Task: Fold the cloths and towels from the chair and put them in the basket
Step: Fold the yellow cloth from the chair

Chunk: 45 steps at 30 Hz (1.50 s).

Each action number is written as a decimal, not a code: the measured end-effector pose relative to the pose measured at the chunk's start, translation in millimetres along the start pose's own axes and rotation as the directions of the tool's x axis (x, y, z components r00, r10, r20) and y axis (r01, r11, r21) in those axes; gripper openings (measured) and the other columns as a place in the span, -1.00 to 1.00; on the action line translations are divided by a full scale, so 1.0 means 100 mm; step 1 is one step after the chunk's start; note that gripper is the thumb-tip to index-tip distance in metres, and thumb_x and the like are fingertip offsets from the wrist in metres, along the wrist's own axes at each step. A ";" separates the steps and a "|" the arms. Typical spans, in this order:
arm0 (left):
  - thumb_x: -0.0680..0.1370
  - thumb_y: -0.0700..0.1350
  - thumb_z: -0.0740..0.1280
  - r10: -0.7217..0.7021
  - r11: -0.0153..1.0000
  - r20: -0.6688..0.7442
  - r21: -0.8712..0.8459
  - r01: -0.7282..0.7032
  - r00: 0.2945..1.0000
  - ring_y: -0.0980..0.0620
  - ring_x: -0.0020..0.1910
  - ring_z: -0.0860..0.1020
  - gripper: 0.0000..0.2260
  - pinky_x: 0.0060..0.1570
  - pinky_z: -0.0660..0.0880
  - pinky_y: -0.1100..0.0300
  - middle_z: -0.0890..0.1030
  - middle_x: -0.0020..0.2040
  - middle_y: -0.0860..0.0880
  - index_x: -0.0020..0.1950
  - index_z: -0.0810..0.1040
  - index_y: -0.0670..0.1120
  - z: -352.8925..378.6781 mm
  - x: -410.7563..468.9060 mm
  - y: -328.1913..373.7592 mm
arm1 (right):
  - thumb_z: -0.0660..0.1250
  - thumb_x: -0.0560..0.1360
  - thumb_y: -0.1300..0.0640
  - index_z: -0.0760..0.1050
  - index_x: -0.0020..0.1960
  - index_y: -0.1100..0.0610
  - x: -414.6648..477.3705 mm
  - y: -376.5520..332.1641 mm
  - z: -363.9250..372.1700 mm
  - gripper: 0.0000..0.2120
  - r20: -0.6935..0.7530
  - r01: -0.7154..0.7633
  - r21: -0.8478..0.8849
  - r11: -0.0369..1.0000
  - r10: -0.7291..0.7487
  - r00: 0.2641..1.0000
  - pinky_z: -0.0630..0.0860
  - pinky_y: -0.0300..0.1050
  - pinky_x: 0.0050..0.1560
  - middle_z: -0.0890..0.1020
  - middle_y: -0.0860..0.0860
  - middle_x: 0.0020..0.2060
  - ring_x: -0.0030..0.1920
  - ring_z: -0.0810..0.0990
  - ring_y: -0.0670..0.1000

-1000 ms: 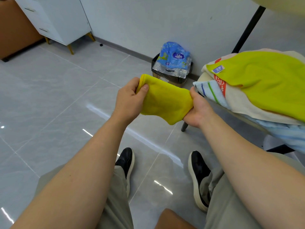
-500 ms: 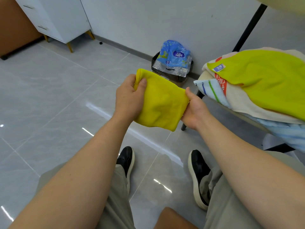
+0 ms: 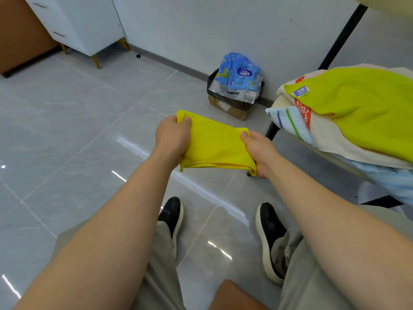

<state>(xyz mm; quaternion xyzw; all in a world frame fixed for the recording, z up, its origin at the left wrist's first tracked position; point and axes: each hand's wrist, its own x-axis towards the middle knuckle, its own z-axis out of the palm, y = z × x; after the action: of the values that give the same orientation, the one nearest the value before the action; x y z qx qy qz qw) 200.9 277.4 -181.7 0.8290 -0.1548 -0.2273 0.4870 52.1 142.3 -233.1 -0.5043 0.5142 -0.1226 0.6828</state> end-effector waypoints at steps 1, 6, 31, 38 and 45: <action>0.63 0.00 0.24 -0.004 1.000 0.006 0.023 0.004 1.000 -0.15 -0.04 0.54 -0.76 -0.01 0.50 -0.06 0.55 -0.11 -0.10 0.02 0.55 -0.16 0.00 0.00 0.00 | 0.18 0.67 -0.06 0.46 0.39 0.00 0.01 0.00 0.00 -0.66 -0.020 -0.004 -0.025 1.000 0.004 1.000 0.50 -0.19 -0.34 0.63 0.10 0.14 -0.11 0.62 0.09; 0.64 -0.01 0.23 -0.021 0.991 0.044 0.134 0.015 0.999 -0.25 0.10 0.55 -0.70 0.17 0.50 -0.16 0.59 0.10 -0.23 0.16 0.57 -0.23 0.01 -0.02 0.01 | 0.14 0.66 -0.11 0.39 0.44 0.07 0.09 -0.02 -0.05 -0.57 -0.075 -0.070 -0.133 0.989 0.061 0.995 0.53 0.10 0.14 0.56 0.17 0.22 0.20 0.57 0.23; 0.64 -0.01 0.23 -0.032 0.980 0.097 0.200 0.012 0.995 -0.27 0.09 0.55 -0.74 0.16 0.50 -0.17 0.59 0.09 -0.27 0.08 0.55 -0.20 0.02 -0.03 0.01 | 0.03 0.69 -0.04 0.31 0.49 0.19 0.05 -0.05 -0.05 -0.53 -0.161 -0.096 -0.271 0.958 0.053 0.986 0.40 0.17 0.38 0.46 0.19 0.35 0.30 0.46 0.23; 0.65 0.02 0.22 -0.025 0.986 0.093 0.166 0.009 0.995 -0.25 0.08 0.55 -0.67 0.16 0.51 -0.18 0.59 0.08 -0.24 0.17 0.56 -0.23 -0.04 0.00 0.00 | 0.51 0.44 -0.11 0.54 0.28 0.12 -0.02 -0.07 -0.16 -0.49 0.074 -0.390 0.011 0.921 0.388 0.919 0.67 0.11 -0.13 0.72 0.19 -0.01 -0.11 0.73 0.19; 0.66 0.02 0.22 0.049 0.995 0.120 0.085 -0.059 0.992 -0.11 -0.08 0.50 -0.74 -0.03 0.47 -0.03 0.54 -0.11 -0.11 0.05 0.54 -0.16 -0.01 -0.03 0.02 | 0.43 0.53 0.00 0.54 0.28 0.05 -0.07 -0.11 -0.19 -0.65 0.142 -0.386 0.080 0.919 0.373 0.917 0.58 0.27 0.09 0.68 0.18 0.11 0.09 0.67 0.24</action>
<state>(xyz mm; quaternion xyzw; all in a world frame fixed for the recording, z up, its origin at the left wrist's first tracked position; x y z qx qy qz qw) 198.3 278.8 -178.9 0.8304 -0.2156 -0.2557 0.4457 37.1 131.4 -219.7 -0.3642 0.5517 0.0166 0.7502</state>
